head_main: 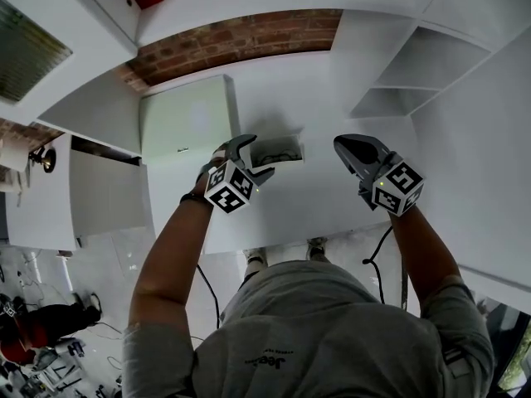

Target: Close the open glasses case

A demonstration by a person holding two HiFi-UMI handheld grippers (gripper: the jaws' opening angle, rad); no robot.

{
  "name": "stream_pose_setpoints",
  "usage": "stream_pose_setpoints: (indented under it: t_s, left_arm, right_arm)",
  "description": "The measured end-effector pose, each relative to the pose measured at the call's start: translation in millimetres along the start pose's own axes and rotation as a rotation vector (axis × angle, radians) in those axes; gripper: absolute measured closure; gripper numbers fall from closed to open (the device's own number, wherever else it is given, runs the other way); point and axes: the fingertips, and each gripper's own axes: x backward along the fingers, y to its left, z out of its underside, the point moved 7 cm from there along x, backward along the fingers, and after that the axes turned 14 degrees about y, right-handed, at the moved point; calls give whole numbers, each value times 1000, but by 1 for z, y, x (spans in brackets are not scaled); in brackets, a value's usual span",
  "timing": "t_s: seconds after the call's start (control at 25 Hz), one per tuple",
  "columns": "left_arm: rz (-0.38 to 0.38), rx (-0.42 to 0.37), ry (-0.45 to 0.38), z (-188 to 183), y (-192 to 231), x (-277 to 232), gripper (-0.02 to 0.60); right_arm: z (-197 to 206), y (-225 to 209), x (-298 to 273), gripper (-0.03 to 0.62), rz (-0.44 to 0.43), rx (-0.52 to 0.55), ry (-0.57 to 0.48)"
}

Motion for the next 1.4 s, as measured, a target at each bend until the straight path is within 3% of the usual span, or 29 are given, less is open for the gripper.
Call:
stream_pose_setpoints:
  t_s: [0.28, 0.52, 1.08, 1.4]
  left_arm:
    - [47, -57, 115, 15, 13, -49, 152]
    - [64, -108, 184, 29, 12, -83, 146]
    - [65, -85, 245, 41, 10, -112, 146]
    - [57, -37, 243, 43, 4, -110, 192]
  right_arm:
    - [21, -10, -13, 585, -13, -23, 29]
    - [33, -13, -22, 585, -27, -37, 37]
    - [39, -18, -28, 585, -37, -46, 56]
    - [37, -14, -28, 585, -40, -46, 56]
